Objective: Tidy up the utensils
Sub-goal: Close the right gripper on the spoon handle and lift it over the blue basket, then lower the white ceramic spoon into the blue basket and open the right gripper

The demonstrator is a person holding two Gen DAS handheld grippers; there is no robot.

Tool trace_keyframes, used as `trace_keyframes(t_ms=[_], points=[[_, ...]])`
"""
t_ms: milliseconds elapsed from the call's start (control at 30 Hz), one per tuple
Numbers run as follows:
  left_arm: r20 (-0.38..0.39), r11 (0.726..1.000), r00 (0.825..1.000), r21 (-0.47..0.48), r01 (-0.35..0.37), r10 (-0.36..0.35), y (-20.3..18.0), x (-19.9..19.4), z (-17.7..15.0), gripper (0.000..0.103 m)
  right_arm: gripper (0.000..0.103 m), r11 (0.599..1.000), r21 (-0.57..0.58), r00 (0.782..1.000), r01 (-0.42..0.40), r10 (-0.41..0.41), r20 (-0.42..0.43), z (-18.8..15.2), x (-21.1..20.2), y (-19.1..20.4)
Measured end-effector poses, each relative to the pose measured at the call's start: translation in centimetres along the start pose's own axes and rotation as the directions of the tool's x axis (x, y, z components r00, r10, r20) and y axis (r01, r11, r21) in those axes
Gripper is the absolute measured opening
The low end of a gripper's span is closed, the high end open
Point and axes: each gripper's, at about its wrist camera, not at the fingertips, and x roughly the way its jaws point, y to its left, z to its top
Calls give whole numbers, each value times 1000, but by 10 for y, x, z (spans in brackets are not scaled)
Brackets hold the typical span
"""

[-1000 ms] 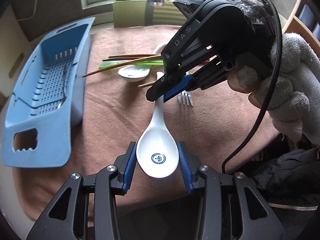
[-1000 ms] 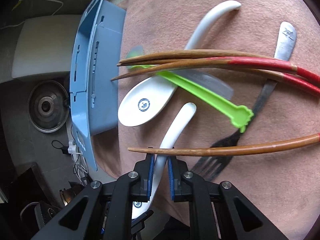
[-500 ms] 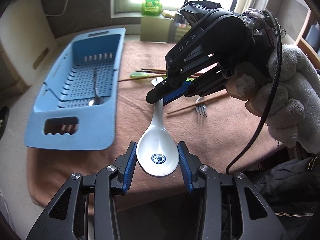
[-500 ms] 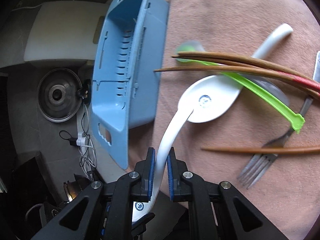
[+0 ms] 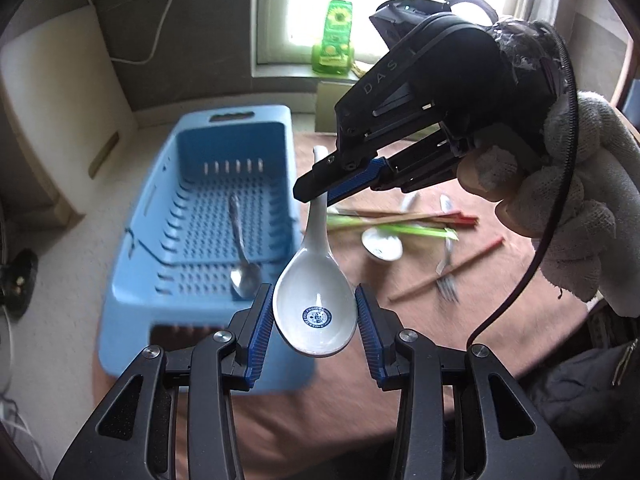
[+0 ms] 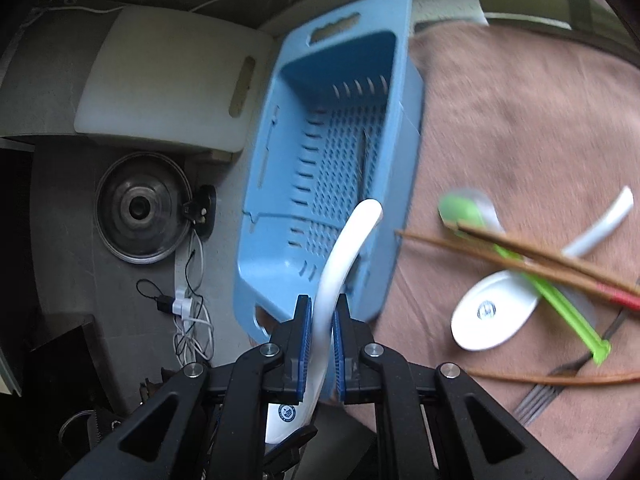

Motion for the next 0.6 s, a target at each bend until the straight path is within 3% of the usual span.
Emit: trace_keyframes(t_ms=[333,600], points=[[-23,998,1000,-64,6,-7,47,44,23,40,9,999,7,999,48,-48,5,57,35,7],[-69,995,998,-96,2,-9,66,69,25,40,9,996,0,996,89,-89,-28,79,65,2]])
